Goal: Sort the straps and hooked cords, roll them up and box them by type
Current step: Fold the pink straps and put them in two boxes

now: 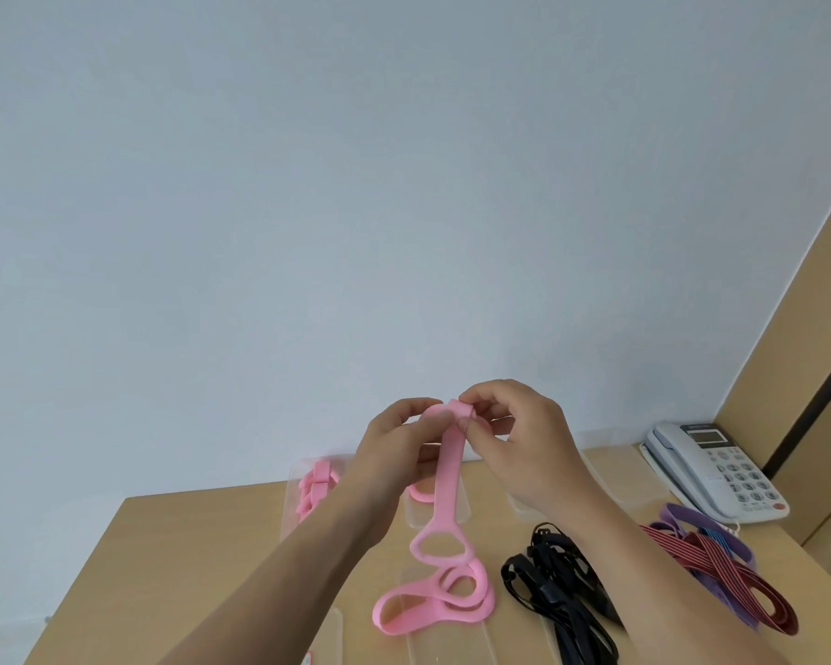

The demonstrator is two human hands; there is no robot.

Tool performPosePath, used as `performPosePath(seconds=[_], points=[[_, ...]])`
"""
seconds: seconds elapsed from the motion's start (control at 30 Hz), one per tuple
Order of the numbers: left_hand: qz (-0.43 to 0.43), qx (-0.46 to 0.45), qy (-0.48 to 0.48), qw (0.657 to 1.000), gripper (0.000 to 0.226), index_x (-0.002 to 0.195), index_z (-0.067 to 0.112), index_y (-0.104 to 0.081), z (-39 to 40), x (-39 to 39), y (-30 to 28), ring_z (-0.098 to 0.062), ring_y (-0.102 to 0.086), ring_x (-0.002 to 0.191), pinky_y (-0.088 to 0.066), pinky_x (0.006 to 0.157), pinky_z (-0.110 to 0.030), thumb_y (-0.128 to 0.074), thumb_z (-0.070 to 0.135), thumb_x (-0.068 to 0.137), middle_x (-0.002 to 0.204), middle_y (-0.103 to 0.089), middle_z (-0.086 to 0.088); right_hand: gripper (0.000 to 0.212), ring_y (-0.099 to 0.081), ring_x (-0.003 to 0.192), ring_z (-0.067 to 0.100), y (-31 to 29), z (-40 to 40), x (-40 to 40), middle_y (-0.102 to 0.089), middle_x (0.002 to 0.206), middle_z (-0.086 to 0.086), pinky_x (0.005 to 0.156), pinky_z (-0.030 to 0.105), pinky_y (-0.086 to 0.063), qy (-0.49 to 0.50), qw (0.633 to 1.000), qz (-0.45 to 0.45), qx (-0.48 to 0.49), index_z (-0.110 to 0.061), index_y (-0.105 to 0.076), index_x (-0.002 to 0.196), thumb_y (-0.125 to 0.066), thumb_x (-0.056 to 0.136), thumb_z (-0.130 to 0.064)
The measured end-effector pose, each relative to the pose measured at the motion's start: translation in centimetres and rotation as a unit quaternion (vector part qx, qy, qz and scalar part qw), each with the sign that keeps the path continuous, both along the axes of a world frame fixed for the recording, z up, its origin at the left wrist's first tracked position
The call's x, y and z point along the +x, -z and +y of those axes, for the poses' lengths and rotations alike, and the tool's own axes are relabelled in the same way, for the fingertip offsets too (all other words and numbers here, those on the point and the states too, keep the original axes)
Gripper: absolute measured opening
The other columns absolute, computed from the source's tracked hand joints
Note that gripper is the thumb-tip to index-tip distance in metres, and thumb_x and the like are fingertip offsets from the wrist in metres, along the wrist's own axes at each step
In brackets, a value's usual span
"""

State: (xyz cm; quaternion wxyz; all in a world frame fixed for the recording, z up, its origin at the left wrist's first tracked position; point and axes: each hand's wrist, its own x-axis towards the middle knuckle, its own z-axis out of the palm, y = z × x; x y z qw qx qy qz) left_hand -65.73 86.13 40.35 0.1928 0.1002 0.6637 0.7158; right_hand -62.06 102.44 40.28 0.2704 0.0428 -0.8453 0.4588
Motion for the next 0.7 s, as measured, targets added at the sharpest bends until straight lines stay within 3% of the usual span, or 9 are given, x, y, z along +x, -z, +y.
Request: performPosePath(seconds=[0.2,0.33,0.53,0.7], points=[[-0.015,-0.007,-0.009,1.0,0.023,0.115,0.022,-0.069,0.2,0.3,0.0,-0.038,-0.074,0.098,-0.055,0.098,-0.058,-0.066,0.036,0.097,0.098,-0.078,-0.008,0.019,-0.069,0.078,0.012,0.5,-0.1,0.5,-0.068,0.086,-0.014,0.07,0.039,-0.057,0.007,0.999,0.041,0.019,-0.024,-0.072,0.088,-0.074,0.085,-0.006],[-0.031,0.018,-0.01,0.999,0.022,0.114,0.021,-0.07,0.1,0.3,-0.2,-0.035,-0.072,0.085,-0.052,0.099,-0.063,-0.069,0.034,0.096,0.086,-0.075,-0.004,0.024,-0.067,0.078,0.013,0.9,-0.1,0.7,-0.065,0.086,-0.014,0.068,0.038,-0.057,0.004,0.995,0.087,0.045,-0.02,-0.073,0.088,-0.075,0.079,0.001],[-0.081,0.068,0.006,0.994,0.043,0.124,0.006,-0.063,-0.4,0.4,-0.1,-0.037,-0.069,0.093,-0.047,0.103,-0.068,-0.078,0.024,0.088,0.103,-0.075,-0.017,0.02,-0.058,0.074,0.007,1.1,-0.5,0.7,-0.062,0.085,-0.003,0.063,0.025,-0.052,0.005,0.984,0.144,0.103,-0.015,-0.075,0.081,-0.079,0.074,0.004],[-0.098,0.085,0.002,0.992,0.036,0.128,0.003,-0.06,-0.7,0.6,0.0,-0.036,-0.071,0.094,-0.045,0.106,-0.067,-0.069,0.01,0.093,0.11,-0.074,-0.023,0.021,-0.063,0.078,0.01,1.6,-0.6,0.6,-0.063,0.091,-0.003,0.067,0.026,-0.055,-0.009,0.986,0.137,0.097,-0.017,-0.078,0.086,-0.078,0.076,0.001]])
